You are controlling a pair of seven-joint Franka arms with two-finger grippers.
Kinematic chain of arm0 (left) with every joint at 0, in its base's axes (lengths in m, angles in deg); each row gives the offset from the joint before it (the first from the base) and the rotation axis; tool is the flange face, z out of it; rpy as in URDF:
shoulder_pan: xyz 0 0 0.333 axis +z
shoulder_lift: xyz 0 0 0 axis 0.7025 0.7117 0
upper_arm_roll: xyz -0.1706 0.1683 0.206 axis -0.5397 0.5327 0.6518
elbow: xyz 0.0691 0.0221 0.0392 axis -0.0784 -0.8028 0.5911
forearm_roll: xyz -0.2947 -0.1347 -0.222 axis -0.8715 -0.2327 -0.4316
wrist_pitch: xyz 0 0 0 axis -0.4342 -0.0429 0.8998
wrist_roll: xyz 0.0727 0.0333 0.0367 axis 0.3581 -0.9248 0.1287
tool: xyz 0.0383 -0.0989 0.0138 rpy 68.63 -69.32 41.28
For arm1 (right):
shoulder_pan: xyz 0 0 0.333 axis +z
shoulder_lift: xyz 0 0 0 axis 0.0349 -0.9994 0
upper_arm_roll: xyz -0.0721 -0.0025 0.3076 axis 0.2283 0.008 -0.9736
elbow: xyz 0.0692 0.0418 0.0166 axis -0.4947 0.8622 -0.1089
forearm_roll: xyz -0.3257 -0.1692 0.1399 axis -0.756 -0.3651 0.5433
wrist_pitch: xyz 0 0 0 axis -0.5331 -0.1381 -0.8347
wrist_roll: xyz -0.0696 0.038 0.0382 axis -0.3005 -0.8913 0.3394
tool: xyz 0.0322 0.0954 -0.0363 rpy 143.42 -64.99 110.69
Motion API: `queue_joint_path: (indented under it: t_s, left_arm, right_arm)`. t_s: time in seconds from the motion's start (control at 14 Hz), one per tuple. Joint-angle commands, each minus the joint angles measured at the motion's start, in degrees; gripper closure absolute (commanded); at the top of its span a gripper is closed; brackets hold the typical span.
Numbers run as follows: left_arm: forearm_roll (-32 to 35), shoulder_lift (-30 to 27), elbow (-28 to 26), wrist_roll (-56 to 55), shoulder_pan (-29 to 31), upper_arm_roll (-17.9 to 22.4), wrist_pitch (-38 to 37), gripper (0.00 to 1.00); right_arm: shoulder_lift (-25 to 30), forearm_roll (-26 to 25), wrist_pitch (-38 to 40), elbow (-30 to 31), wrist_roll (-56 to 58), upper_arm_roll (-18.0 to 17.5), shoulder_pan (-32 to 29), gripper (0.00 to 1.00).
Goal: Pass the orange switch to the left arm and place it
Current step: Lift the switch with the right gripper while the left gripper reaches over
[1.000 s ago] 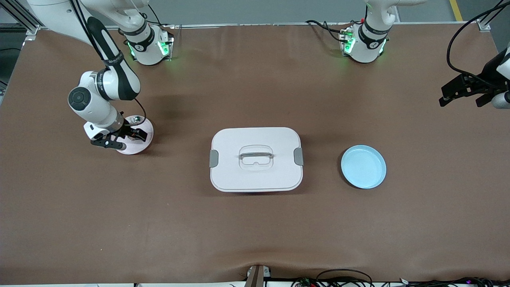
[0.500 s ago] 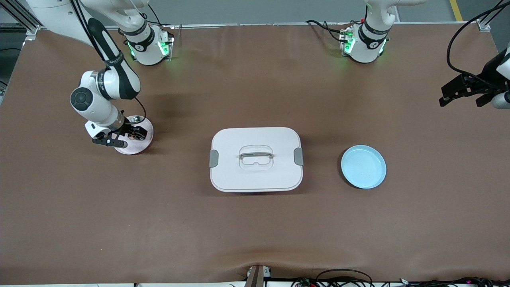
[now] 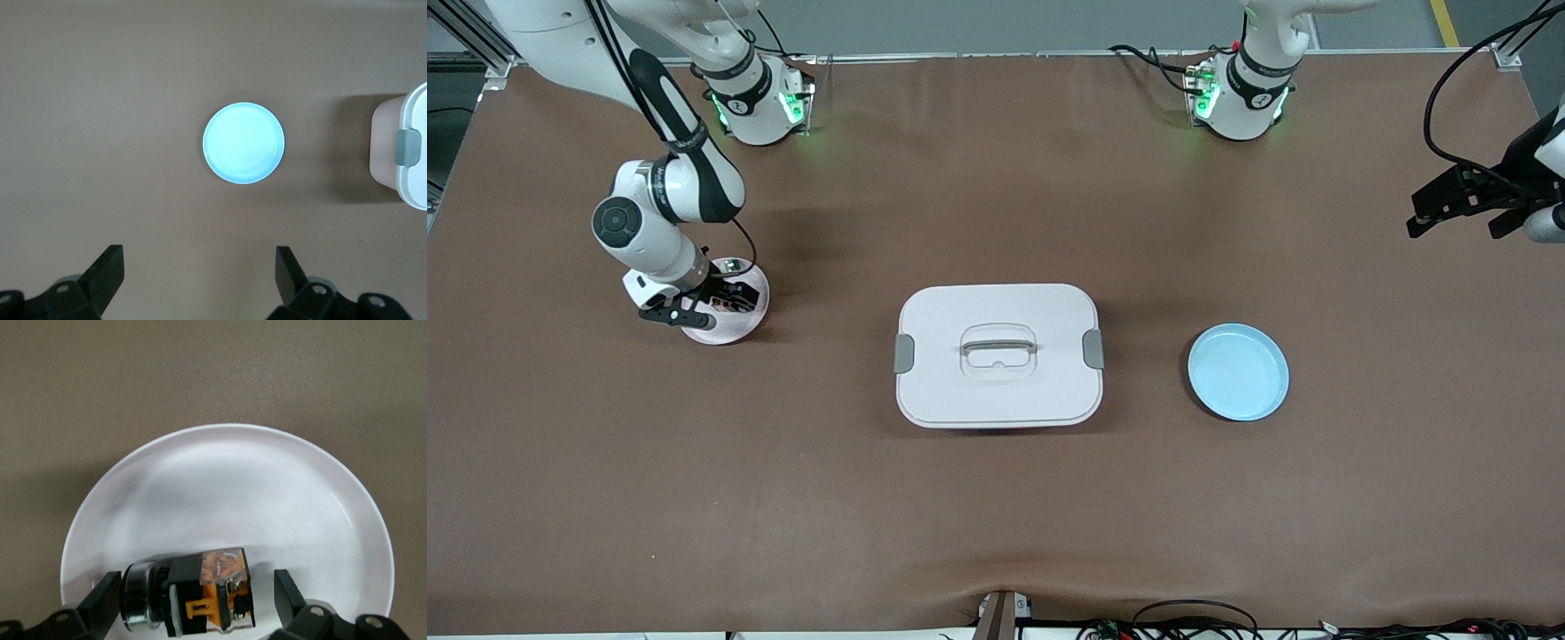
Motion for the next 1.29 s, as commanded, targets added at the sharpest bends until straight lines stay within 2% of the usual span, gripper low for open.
queue_joint_path:
  t_s: [0.0,0.14,0.21,0.29,0.36,0.43,0.57,0.64,0.86,1.07,1.21]
  left_arm:
    - [0.95,0.81,1.85,-0.26,-0.21,-0.05,-1.17,0.0]
    - [0.51,0.9,3.25,0.09,-0.22,-0.05,-1.17,0.0]
    - [0.51,0.81,3.34,0.18,-0.3,-0.22,-1.17,0.0]
    - [-0.19,0.72,3.51,0.18,-0.3,-0.4,-1.17,0.0]
    - [-2.37,0.46,4.3,0.0,-0.22,-0.75,-1.26,0.0]
    - [-4.48,0.37,5.26,-0.08,0.05,-1.36,-1.52,0.0]
    - [-8.78,-0.07,5.45,0.0,0.31,-1.54,-1.79,0.0]
    - [-12.11,-0.16,5.54,0.0,0.49,-1.54,-1.79,0.0]
    - [-19.77,-0.07,5.97,-0.08,0.58,-1.28,-2.05,0.0]
    - [-26.54,0.02,6.07,-0.87,0.23,-1.37,-2.05,0.0]
    - [-29.8,0.45,5.98,-3.58,-0.13,-2.32,-2.05,0.0]
  right_arm:
    - [0.09,-1.31,-0.76,0.44,-0.14,-0.28,-0.7,0.0]
    - [0.09,-1.39,-0.58,0.44,-0.14,-0.28,-0.7,0.0]
    - [0.09,-1.39,-0.41,0.44,-0.14,-0.28,-0.61,0.25]
    - [0.17,-1.31,-0.23,0.35,-0.14,-0.28,-0.7,0.68]
    - [0.17,-1.31,-0.14,0.35,-0.4,-0.28,-0.7,0.95]
    - [0.26,-1.22,-0.14,0.35,-0.67,-0.28,-0.7,1.0]
    - [0.78,-0.7,0.9,0.0,-1.37,-0.19,-0.79,1.0]
    - [1.57,-0.52,4.13,-0.96,-1.63,-0.19,-1.31,1.0]
    - [6.83,1.49,19.15,-6.84,-1.81,-0.28,-2.11,1.0]
    - [10.89,9.83,32.94,-13.42,-2.16,-0.1,-2.02,1.0]
    - [10.9,13.71,44.36,-21.32,-5.83,-0.1,-2.02,1.0]
